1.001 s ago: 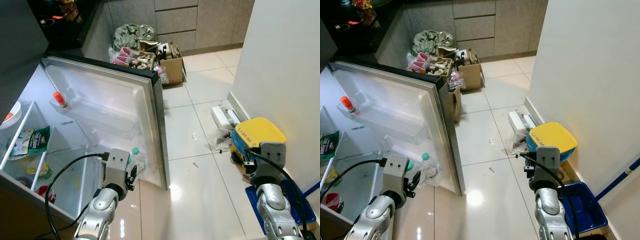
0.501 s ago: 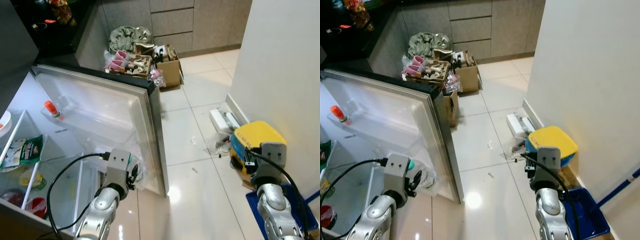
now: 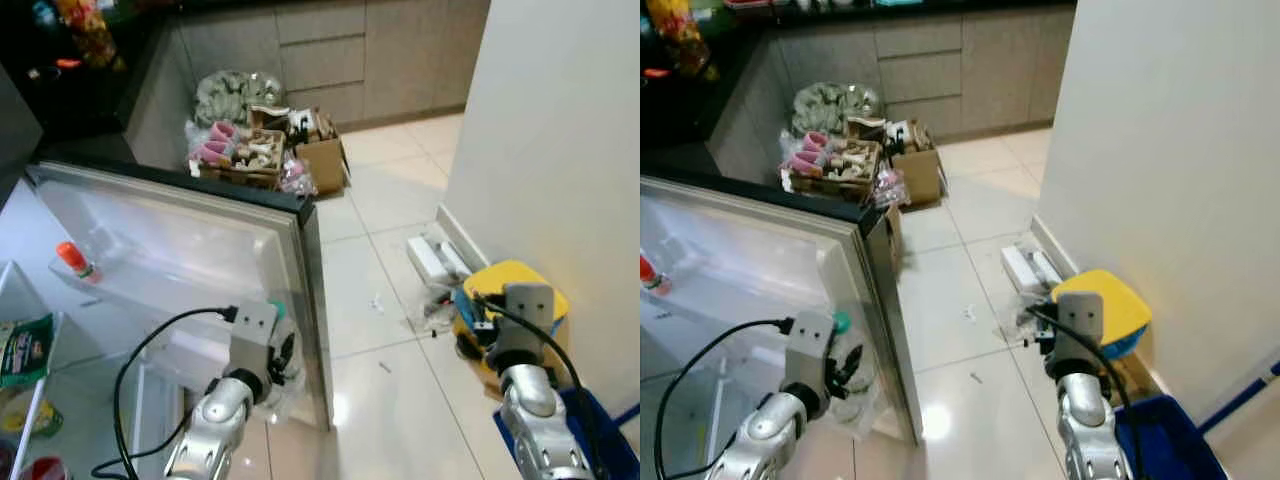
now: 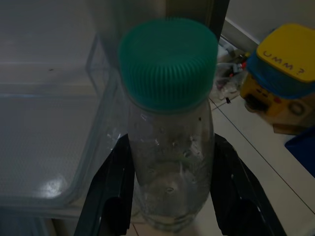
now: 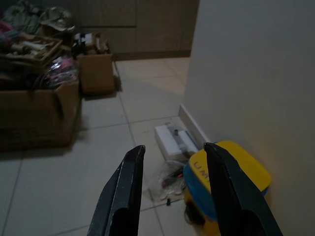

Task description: Restocking fridge

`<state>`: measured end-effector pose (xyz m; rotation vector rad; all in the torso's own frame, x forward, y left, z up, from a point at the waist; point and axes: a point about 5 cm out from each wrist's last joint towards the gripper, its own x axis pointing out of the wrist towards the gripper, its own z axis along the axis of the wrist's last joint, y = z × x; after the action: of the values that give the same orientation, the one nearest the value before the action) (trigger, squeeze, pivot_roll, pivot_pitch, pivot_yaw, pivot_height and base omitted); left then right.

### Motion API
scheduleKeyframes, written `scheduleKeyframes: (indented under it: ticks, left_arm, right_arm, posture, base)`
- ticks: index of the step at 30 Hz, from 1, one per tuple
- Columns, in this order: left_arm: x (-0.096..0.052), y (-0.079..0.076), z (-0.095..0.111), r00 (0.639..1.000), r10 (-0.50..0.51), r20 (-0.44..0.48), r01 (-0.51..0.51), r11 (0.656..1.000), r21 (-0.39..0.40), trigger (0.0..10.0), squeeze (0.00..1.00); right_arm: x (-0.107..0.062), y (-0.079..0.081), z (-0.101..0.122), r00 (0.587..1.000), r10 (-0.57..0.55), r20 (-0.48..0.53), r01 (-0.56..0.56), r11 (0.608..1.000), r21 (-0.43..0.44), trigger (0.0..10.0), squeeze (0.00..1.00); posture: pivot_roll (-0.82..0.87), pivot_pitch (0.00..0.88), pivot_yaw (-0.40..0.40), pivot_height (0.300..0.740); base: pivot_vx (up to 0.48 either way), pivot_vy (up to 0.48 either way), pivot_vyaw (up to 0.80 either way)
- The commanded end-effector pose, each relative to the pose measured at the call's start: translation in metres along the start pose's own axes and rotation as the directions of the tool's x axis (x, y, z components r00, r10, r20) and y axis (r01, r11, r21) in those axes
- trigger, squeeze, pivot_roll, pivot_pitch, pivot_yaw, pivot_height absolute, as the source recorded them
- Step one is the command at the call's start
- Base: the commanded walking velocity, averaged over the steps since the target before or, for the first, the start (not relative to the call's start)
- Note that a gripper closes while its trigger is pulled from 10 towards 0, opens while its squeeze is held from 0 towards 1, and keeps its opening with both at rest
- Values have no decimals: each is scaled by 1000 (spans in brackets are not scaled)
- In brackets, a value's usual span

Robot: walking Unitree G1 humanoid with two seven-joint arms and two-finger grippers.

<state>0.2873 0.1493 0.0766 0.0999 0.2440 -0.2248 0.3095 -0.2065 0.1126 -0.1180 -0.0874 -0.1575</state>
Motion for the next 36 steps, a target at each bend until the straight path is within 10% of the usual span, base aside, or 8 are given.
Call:
scheduleKeyframes:
  ticks: [1,12,19,24,32,36]
  left_arm:
    - [-5,24,-4,993,120,-14,-120,993,2,10000,0]
    - [-13,23,3,999,37,30,-37,999,-18,10000,0]
    - [-60,11,13,947,-322,23,319,945,73,10000,0]
    - [-79,10,11,919,-393,-21,393,915,85,10000,0]
    - [-98,23,0,933,-351,-80,355,934,45,10000,0]
    - [-91,43,-4,973,-212,-90,212,977,-8,10000,0]
  right_arm:
    - [-6,-4,-9,999,-13,-30,13,1000,-4,10000,0]
    - [-7,2,-8,999,25,-26,-25,1000,4,10000,0]
    - [-15,33,-8,970,243,-31,-243,970,9,10000,0]
    - [-18,41,-8,954,298,-35,-297,955,18,10000,0]
    - [-29,69,5,838,545,-14,-543,837,59,10000,0]
    - [-45,91,23,667,745,10,-744,666,54,10000,0]
  posture:
    - [-142,139,77,707]
    - [-141,145,82,707]
    - [-125,152,92,707]
    - [-117,154,97,707]
    - [-103,156,92,707]
    - [-106,155,78,707]
  base:
    - [0,0,0]
    - [0,0,0]
    - [0,0,0]
    - [0,0,0]
    - [0,0,0]
    - [0,0,0]
